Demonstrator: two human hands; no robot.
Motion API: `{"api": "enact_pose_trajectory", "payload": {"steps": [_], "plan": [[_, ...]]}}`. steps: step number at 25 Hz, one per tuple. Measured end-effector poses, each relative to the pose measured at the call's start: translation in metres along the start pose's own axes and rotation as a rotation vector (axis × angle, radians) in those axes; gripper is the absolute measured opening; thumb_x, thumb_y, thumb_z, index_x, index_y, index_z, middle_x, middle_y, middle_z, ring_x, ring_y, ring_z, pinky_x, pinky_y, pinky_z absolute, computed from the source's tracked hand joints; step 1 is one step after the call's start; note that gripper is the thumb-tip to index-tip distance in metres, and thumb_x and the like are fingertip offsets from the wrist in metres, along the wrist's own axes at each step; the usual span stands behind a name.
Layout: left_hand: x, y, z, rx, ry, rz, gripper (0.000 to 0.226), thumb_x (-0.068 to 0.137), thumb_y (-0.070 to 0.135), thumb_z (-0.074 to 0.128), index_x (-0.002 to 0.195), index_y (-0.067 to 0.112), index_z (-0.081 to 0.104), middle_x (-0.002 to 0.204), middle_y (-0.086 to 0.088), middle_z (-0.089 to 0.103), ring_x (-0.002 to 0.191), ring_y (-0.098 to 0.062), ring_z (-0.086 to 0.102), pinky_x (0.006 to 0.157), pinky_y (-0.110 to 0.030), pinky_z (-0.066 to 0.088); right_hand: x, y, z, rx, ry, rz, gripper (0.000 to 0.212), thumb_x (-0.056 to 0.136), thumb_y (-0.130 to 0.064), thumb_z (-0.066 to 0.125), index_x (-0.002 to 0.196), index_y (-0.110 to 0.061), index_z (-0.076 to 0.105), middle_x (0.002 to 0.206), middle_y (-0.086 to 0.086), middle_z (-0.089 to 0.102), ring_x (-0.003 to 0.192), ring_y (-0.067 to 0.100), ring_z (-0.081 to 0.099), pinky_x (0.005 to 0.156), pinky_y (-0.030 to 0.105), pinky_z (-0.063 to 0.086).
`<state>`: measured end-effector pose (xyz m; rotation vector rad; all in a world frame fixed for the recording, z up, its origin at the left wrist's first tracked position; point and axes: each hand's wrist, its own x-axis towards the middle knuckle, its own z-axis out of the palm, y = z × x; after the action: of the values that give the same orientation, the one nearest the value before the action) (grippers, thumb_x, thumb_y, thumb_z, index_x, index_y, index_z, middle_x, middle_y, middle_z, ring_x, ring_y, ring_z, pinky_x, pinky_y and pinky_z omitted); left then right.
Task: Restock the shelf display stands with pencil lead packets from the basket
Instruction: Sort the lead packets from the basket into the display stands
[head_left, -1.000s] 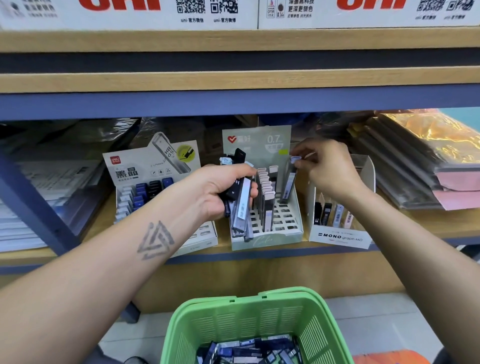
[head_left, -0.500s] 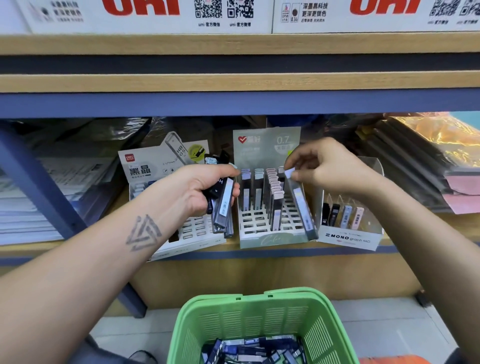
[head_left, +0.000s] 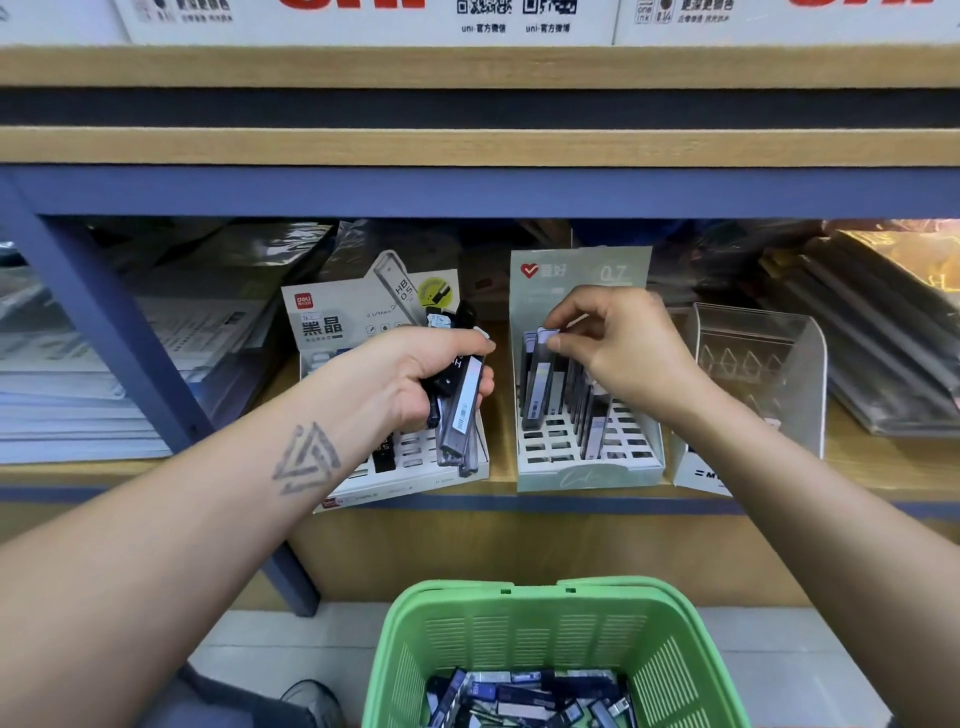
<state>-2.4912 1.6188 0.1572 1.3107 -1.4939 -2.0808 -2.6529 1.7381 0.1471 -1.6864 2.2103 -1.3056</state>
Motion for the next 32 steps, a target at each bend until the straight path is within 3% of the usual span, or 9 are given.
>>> {"api": "enact_pose_trajectory", "payload": {"steps": [6, 9, 14, 17, 21, 30, 32], "plan": [[-0.001, -0.001, 0.000, 0.006, -0.010, 0.003, 0.011, 0.091, 0.015, 0.071, 0.091, 0.006, 0.064, 0.068, -0.010, 0.067, 0.047, -0.015, 0.063, 0.047, -0.024, 0.055, 0.000, 0.002, 0.000, 0.006, 0.006, -0.007, 0.012, 0.088, -0.011, 0.076, 0.086, -0.022, 0.072, 0.085, -0.011, 0.071, 0.082, 0.005, 0.070, 0.081, 0.031, 0.059], [-0.001, -0.001, 0.001, 0.013, -0.010, 0.000, 0.013, 0.091, 0.016, 0.072, 0.092, 0.006, 0.064, 0.067, -0.010, 0.068, 0.047, -0.015, 0.064, 0.046, -0.024, 0.055, 0.000, 0.002, 0.001, 0.013, -0.009, -0.035, 0.009, 0.086, -0.012, 0.078, 0.086, -0.020, 0.074, 0.085, -0.006, 0.073, 0.083, 0.009, 0.070, 0.084, 0.037, 0.059], [-0.002, -0.001, 0.002, 0.015, -0.008, 0.006, 0.014, 0.090, 0.016, 0.072, 0.092, 0.005, 0.065, 0.065, -0.010, 0.069, 0.048, -0.015, 0.064, 0.048, -0.024, 0.056, 0.001, 0.004, 0.005, -0.009, -0.039, -0.058, 0.017, 0.086, -0.013, 0.079, 0.082, -0.028, 0.072, 0.084, -0.008, 0.073, 0.081, 0.010, 0.070, 0.083, 0.039, 0.059], [-0.002, -0.002, 0.002, 0.007, -0.008, 0.005, 0.013, 0.090, 0.015, 0.072, 0.092, 0.005, 0.064, 0.066, -0.010, 0.068, 0.048, -0.016, 0.064, 0.048, -0.024, 0.056, 0.003, 0.011, 0.010, -0.089, -0.029, -0.085, 0.005, 0.088, -0.015, 0.076, 0.090, -0.020, 0.076, 0.090, -0.003, 0.074, 0.085, 0.014, 0.068, 0.083, 0.040, 0.058], [-0.002, -0.005, 0.003, 0.013, -0.012, -0.003, 0.013, 0.091, 0.016, 0.072, 0.089, 0.005, 0.064, 0.064, -0.010, 0.068, 0.047, -0.016, 0.064, 0.047, -0.023, 0.056, 0.008, 0.020, 0.015, -0.256, 0.006, -0.241, 0.009, 0.089, -0.010, 0.074, 0.096, -0.012, 0.079, 0.098, 0.000, 0.071, 0.090, 0.020, 0.065, 0.083, 0.042, 0.056], [-0.002, -0.009, 0.005, -0.025, -0.076, 0.010, 0.012, 0.091, 0.016, 0.071, 0.087, 0.006, 0.064, 0.066, -0.009, 0.068, 0.050, -0.014, 0.064, 0.049, -0.024, 0.055, 0.007, 0.021, 0.015, -0.424, -0.076, -0.318, 0.017, 0.092, -0.012, 0.068, 0.105, -0.017, 0.079, 0.105, -0.002, 0.071, 0.101, 0.024, 0.060, 0.086, 0.044, 0.051], [-0.004, -0.010, 0.006, -0.053, -0.126, 0.019, 0.014, 0.091, 0.018, 0.072, 0.085, 0.007, 0.065, 0.068, -0.008, 0.068, 0.052, -0.014, 0.063, 0.050, -0.024, 0.055, 0.006, 0.013, 0.011, -0.308, -0.041, -0.231, 0.021, 0.094, -0.014, 0.065, 0.112, -0.017, 0.077, 0.108, -0.004, 0.071, 0.101, 0.018, 0.062, 0.089, 0.038, 0.052]]}}
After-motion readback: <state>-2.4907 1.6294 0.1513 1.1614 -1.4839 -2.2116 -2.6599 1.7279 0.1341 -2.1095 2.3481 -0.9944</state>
